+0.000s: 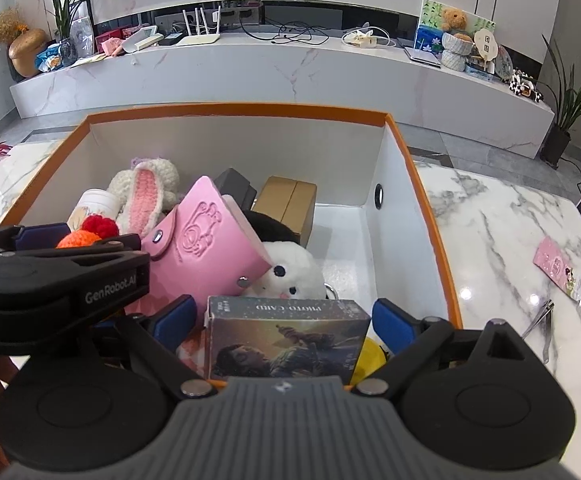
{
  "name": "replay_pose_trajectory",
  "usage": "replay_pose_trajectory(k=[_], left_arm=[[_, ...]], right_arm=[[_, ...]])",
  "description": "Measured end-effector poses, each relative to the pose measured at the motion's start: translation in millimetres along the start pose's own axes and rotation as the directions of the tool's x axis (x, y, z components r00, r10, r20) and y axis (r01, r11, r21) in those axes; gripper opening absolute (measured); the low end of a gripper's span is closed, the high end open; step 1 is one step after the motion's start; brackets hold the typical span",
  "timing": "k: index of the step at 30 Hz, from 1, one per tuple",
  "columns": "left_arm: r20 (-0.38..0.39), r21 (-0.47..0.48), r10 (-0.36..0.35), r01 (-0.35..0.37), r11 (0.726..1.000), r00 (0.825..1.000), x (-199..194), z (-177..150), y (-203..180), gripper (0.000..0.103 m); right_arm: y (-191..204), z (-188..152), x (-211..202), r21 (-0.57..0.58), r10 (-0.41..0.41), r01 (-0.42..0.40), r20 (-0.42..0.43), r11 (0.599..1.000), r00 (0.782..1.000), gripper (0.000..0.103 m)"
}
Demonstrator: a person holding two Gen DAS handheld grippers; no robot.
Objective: Organize objects
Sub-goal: 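Lower the ball into the box with the left tool while the right tool lowers the card box inside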
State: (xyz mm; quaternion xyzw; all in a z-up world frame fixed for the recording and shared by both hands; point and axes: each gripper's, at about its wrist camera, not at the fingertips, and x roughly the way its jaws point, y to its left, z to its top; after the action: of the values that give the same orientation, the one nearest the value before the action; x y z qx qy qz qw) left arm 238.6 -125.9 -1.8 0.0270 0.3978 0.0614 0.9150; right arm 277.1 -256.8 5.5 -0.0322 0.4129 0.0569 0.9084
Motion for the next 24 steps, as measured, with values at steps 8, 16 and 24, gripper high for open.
replay_pose_trajectory(k=[8,16,24], left_arm=[[0.009,0.013,-0.003,0.003,1.0,1.0,-2.7,1.1,-0.1,0.073],[0.037,0.001,0.002,-0.002,1.0,0.999,-7.7,2.0,3.2,0.076],[0.053,-0.01,-0.003,0.004,1.0,0.999,-13.3,2.6,4.7,0.076]], right_arm=[[0.7,-0.6,-4.2,-0.006,-0.004,0.004,0.011,1.0,1.0,0.098],[2.9,-1.4,-7.9,-0.022,-0.002,0.002,0.022,1.0,1.0,0.099],[2.6,-1.4,-10.7,-0.009,-0.004,0.004,0.04,1.0,0.999,0.099]])
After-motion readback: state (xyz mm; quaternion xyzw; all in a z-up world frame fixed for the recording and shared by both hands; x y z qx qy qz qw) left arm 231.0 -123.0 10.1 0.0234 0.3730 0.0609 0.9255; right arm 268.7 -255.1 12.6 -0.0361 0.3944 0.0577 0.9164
